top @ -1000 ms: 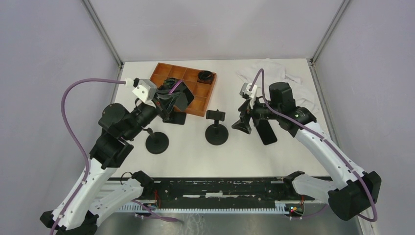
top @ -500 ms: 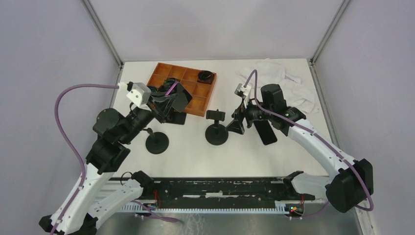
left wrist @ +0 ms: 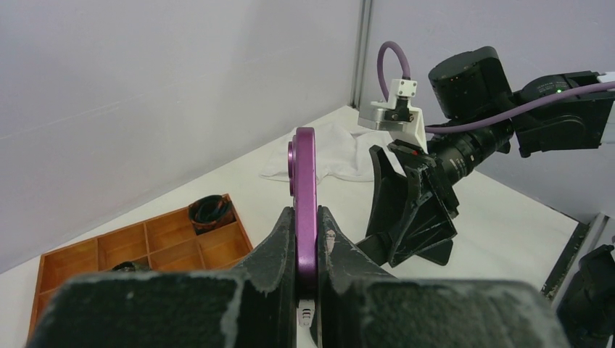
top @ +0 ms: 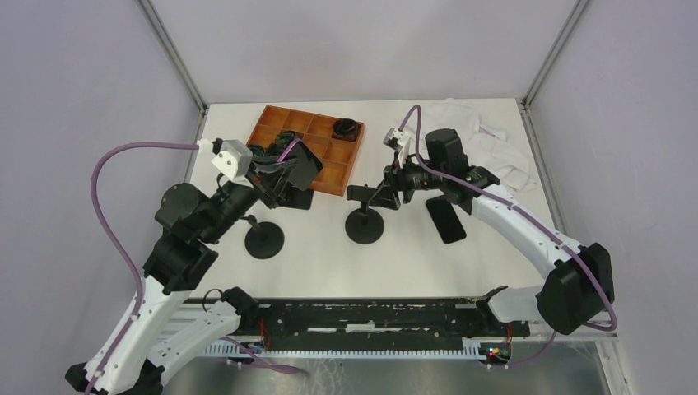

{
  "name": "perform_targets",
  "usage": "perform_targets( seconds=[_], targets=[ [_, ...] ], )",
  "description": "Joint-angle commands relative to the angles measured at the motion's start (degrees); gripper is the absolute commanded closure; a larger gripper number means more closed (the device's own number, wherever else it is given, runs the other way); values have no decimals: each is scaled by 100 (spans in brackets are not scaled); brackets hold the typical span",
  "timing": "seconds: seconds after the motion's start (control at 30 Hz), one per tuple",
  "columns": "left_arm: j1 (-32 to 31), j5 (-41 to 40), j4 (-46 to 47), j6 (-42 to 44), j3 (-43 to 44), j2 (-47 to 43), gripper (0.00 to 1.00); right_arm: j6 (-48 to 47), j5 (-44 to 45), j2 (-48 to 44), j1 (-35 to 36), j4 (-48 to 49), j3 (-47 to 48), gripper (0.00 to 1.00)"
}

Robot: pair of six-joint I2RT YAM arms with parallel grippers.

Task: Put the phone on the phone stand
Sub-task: Adjust the phone stand at the center of the board.

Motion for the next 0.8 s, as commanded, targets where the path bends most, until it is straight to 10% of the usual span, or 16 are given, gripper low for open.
perform_targets(
  seconds=[0.0,0.3,0.77],
  targets=[
    [34,32,294,-152,159,-123,98,61,-190,64,12,209,452,43],
    [34,127,196,-124,144,-176,98,-764,-279,407,-30,-404,1019,65],
    [34,220,52,-90,154,-262,98,-2403,-931,1437,-473,-1833,2319,67]
  ],
)
